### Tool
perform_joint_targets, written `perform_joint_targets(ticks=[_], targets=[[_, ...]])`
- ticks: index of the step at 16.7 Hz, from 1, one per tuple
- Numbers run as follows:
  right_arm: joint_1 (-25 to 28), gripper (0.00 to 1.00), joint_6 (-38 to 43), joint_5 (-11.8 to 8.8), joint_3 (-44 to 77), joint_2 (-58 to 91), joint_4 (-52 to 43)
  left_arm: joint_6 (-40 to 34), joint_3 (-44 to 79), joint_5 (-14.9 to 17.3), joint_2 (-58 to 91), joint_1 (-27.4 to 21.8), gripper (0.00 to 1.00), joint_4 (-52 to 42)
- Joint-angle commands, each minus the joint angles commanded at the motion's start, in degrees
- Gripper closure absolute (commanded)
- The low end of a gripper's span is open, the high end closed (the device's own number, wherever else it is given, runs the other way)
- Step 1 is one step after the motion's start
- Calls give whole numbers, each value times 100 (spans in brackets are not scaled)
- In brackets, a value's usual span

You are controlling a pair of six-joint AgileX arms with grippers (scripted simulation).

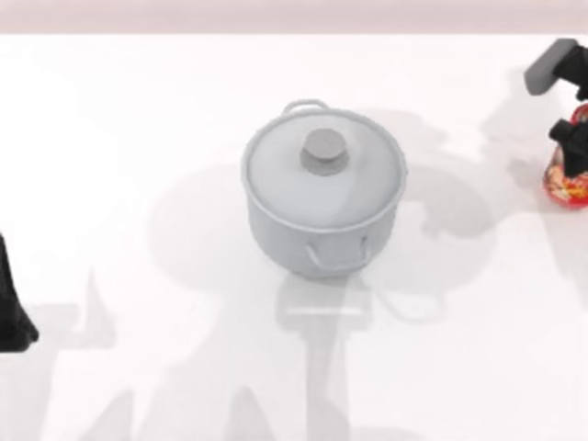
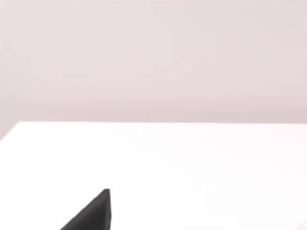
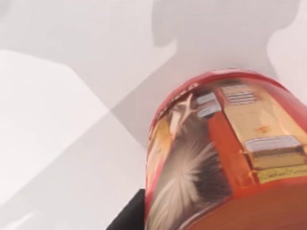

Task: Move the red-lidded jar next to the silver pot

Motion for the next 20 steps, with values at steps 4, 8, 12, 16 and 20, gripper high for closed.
perform_joint_targets(ticks=[4, 8, 12, 16, 20], targets=[[-12, 100, 9, -1, -13, -13, -7, 0, 0, 0, 0, 0, 0, 0], [18, 100, 12, -16, -537, -668, -166, 0, 0, 0, 0, 0, 0, 0], [48, 100, 26, -27, -1356, -1890, -434, 0, 0, 0, 0, 0, 0, 0], [81, 100, 17, -26, -1955, -2625, -661, 0, 0, 0, 0, 0, 0, 0], [50, 100, 27, -28, -1966, -2641, -665, 0, 0, 0, 0, 0, 0, 0]])
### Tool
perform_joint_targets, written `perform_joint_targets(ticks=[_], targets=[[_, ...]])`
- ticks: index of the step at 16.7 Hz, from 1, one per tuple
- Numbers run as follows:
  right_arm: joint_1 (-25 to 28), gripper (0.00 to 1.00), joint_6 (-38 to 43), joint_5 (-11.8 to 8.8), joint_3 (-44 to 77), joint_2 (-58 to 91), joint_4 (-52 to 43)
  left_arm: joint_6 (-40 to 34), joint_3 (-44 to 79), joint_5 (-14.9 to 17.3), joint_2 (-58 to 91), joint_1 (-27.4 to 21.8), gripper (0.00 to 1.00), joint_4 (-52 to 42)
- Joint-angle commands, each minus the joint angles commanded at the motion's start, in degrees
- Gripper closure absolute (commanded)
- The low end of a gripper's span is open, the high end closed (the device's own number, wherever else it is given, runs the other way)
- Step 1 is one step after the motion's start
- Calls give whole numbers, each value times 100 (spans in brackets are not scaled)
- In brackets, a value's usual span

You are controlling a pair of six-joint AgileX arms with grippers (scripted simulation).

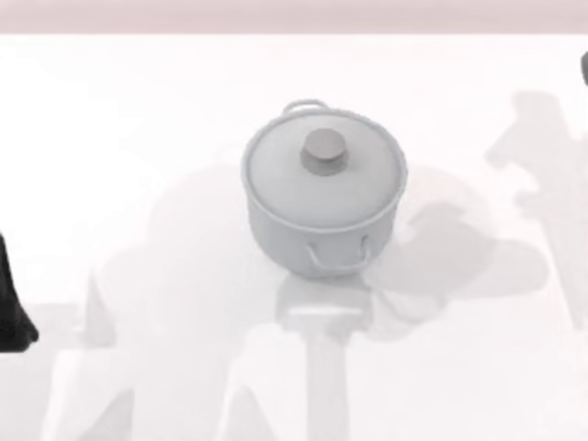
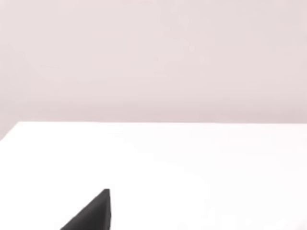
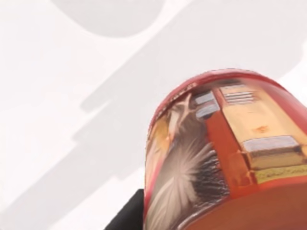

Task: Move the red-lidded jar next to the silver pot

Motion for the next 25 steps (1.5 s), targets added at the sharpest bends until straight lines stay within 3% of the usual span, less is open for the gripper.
perform_joint_targets(ticks=[3, 6, 14, 17, 20, 25], targets=[[65, 100, 183, -2, 60, 90, -11, 0, 0, 0, 0, 0, 0, 0], [256, 100, 896, -3, 245, 357, -19, 0, 0, 0, 0, 0, 0, 0], [1054, 100, 4695, 17, 1003, 1172, 228, 0, 0, 0, 0, 0, 0, 0], [1322, 100, 5771, 25, 1173, 1421, 314, 0, 0, 0, 0, 0, 0, 0], [1477, 100, 6303, 29, 1244, 1553, 371, 0, 0, 0, 0, 0, 0, 0], [1466, 100, 6366, 22, 1234, 1543, 370, 0, 0, 0, 0, 0, 0, 0]])
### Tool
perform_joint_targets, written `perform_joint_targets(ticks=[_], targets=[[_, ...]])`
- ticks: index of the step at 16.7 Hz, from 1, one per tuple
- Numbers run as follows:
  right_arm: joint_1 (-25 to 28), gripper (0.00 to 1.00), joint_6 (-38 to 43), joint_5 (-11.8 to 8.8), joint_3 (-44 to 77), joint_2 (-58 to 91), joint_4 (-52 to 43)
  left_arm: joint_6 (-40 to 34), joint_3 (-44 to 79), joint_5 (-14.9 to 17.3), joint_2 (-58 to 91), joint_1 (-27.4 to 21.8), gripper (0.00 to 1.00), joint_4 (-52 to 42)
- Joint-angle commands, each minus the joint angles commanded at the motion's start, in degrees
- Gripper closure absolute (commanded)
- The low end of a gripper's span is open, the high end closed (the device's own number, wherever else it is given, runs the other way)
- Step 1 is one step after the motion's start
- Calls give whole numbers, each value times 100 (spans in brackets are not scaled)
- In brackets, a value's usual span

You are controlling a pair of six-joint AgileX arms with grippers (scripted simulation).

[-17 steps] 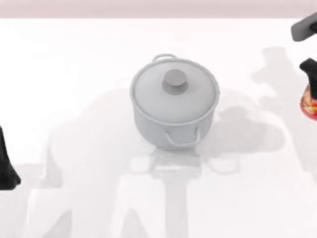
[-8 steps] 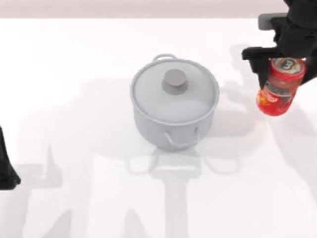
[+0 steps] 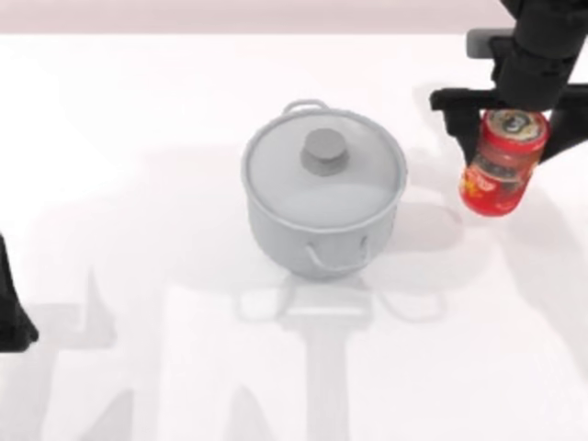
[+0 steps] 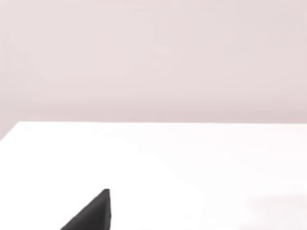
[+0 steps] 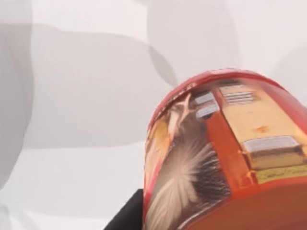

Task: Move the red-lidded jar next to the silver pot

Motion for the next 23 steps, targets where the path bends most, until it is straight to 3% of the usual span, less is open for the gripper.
perform_joint_targets(ticks=[7, 12, 23], targets=[[34, 100, 13, 4, -896, 63, 989, 0, 0, 0, 0, 0, 0, 0], [45, 100, 12, 8, -1008, 90, 1102, 0, 0, 0, 0, 0, 0, 0], [45, 17, 12, 8, -1008, 90, 1102, 0, 0, 0, 0, 0, 0, 0]])
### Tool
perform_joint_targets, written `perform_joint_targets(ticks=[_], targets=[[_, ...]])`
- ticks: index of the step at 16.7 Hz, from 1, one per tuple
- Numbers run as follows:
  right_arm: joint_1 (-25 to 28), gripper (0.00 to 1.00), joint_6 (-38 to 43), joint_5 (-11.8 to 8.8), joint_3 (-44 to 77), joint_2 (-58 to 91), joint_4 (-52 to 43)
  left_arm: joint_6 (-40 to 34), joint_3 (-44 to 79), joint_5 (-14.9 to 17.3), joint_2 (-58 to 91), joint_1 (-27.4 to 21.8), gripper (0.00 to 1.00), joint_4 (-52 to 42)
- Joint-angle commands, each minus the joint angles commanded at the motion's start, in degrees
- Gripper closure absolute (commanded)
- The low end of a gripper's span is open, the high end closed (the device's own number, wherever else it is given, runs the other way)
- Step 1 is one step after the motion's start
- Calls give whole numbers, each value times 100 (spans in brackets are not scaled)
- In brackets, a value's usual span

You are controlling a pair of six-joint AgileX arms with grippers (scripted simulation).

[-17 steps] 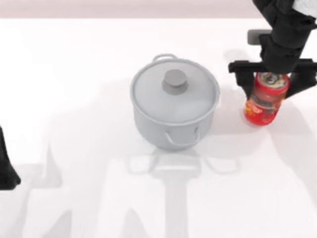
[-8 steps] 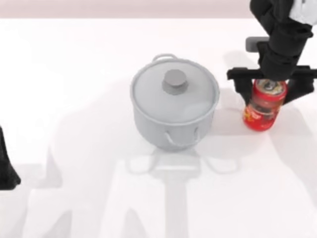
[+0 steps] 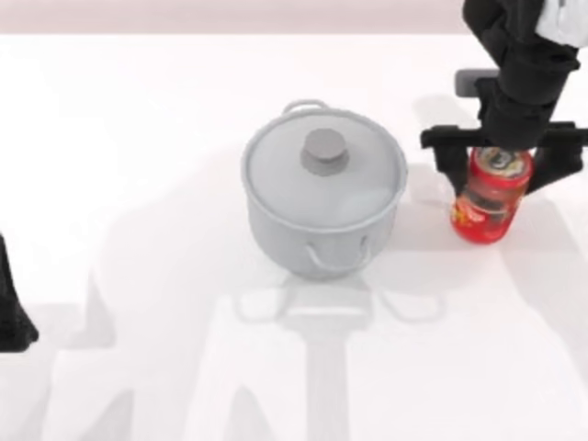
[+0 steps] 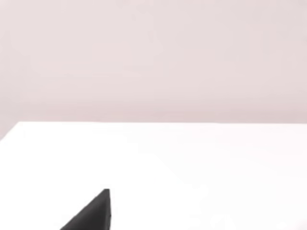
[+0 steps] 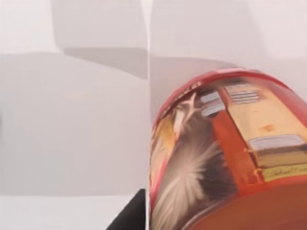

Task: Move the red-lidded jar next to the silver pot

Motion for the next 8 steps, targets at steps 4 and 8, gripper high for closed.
perform_joint_targets(ticks=[4, 8], targets=[[0, 0, 0, 0, 0, 0, 0, 0, 0, 0, 0, 0, 0, 0], [0, 0, 0, 0, 0, 0, 0, 0, 0, 0, 0, 0, 0, 0]])
